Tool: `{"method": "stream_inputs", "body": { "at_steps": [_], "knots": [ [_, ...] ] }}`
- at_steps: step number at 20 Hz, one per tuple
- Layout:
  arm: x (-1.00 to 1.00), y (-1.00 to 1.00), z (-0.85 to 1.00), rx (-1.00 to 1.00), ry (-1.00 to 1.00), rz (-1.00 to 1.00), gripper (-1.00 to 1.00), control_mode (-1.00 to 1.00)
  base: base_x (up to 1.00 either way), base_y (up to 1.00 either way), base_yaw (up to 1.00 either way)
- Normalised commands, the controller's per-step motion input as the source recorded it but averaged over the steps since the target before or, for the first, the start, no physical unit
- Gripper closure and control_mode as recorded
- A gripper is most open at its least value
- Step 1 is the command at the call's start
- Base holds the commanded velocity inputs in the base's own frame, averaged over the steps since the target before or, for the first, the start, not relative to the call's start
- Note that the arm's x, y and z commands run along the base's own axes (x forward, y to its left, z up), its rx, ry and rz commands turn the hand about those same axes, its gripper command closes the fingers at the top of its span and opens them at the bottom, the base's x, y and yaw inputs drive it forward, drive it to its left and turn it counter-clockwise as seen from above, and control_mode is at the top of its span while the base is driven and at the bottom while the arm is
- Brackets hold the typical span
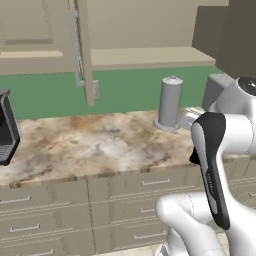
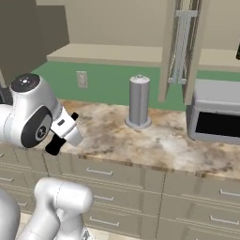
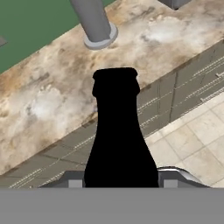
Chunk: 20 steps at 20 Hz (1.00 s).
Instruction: Sort all alcoholic drinks to one cabinet, and non-alcoholic drinks to the other.
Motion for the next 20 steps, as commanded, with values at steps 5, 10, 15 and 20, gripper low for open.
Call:
{"method": "stream_inputs", "body": {
  "at_steps": [5,10,15,20],
  "knots": [
    [0.00,0.00,0.00,0.00,0.00,0.00,1.00,1.00,0.90,0.30,0.00],
    [0.00,0.00,0.00,0.00,0.00,0.00,1.00,1.00,0.93,0.17,0.00],
    [0.00,0.00,0.00,0.00,0.00,0.00,1.00,1.00,0.44,0.19,0.00],
    [-0.04,0.07,0.41,-0.03,-0.20,0.00,1.00,-1.00,0.00,0.00,0.00]
  ]
}}
